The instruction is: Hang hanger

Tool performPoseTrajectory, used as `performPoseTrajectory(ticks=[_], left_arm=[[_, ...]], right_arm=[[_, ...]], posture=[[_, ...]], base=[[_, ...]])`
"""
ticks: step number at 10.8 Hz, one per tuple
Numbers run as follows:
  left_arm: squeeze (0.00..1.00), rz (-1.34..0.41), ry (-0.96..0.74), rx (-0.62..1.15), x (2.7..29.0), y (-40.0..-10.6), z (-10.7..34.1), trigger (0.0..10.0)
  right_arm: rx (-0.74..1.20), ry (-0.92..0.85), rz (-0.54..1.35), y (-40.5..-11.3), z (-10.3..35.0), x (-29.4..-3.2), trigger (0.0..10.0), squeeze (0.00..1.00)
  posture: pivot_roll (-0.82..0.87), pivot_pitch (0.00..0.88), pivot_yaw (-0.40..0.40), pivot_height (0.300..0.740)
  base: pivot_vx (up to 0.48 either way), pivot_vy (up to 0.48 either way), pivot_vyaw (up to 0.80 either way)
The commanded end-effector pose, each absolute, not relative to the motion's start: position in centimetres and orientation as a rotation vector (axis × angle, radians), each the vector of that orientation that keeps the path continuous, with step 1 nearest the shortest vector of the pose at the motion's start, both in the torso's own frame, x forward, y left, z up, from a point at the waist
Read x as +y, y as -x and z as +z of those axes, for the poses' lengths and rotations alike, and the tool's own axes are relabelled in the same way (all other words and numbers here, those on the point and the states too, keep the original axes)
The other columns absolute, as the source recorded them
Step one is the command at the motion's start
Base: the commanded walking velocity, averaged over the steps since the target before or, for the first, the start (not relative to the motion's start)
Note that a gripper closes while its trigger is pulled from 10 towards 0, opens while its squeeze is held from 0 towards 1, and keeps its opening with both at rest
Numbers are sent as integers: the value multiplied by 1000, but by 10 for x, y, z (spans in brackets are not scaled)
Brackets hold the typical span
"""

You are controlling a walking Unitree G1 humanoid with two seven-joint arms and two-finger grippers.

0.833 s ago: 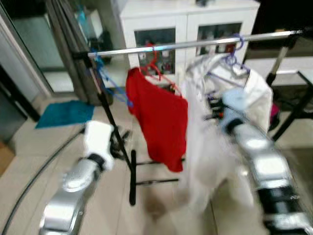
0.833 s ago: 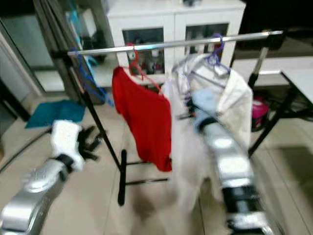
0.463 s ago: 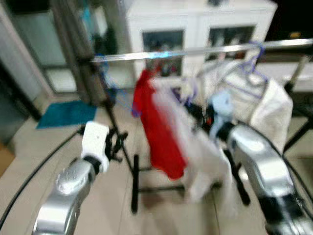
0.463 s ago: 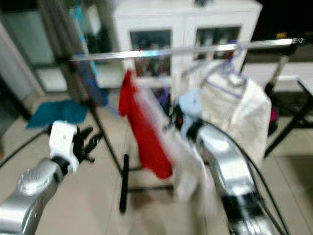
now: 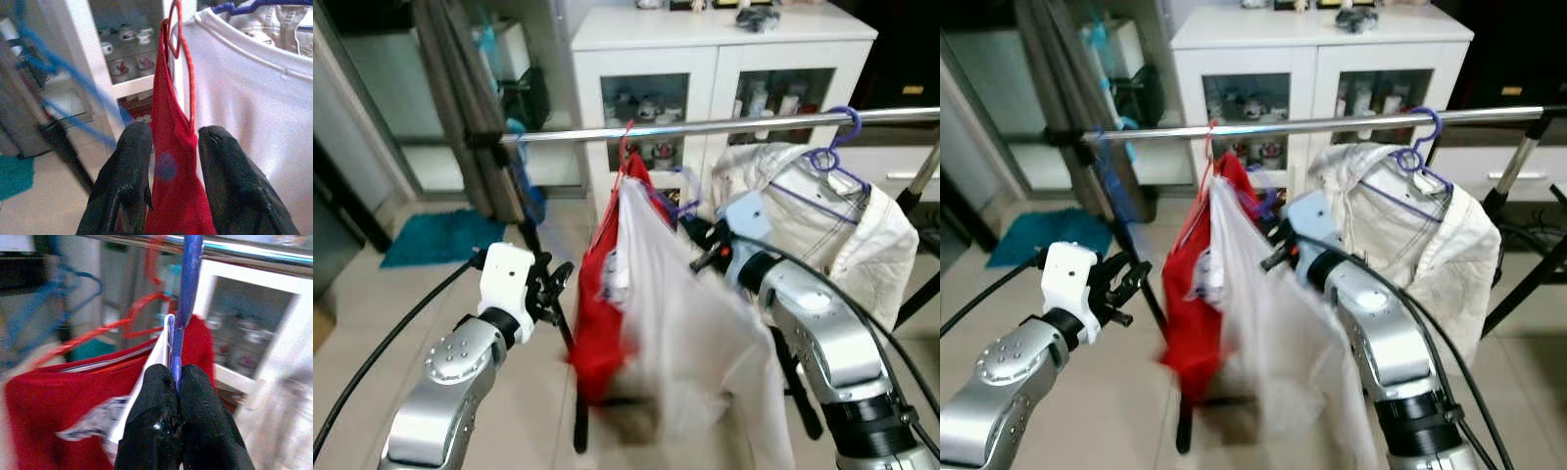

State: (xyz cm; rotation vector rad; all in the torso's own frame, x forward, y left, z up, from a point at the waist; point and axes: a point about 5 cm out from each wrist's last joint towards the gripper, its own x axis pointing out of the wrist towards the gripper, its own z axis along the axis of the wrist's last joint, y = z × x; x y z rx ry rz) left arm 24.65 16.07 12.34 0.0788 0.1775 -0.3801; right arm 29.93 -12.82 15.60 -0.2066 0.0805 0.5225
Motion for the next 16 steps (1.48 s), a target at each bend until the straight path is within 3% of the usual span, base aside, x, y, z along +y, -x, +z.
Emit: performPoseTrajectory(ticks=[1, 4, 8, 9, 16], left_arm=[[0, -414, -86, 155, 156, -247, 128, 10000], [0, -478, -100, 98, 152, -242, 137, 10000], [0, -538, -139, 108, 150, -239, 142, 10000], [0, -555, -150, 103, 150, -237, 149, 10000], [0, -634, -145, 110, 143, -230, 159, 10000]], right_arm=[[82, 194, 396, -306, 159, -139, 10000, 0], [80, 82, 196, -315, 158, -144, 10000, 0], [94, 125, 53, -340, 163, -150, 10000, 0], [71, 131, 0, -370, 182, -146, 10000, 0], [78, 126, 21, -411, 205, -125, 10000, 0]], posture=[[-11, 0, 92, 740], [2, 0, 90, 740], [18, 9, 96, 740], [50, 39, 92, 740], [83, 100, 101, 740]], base=[[0, 0, 0], [0, 0, 0], [0, 0, 0], [0, 0, 0], [0, 0, 0]])
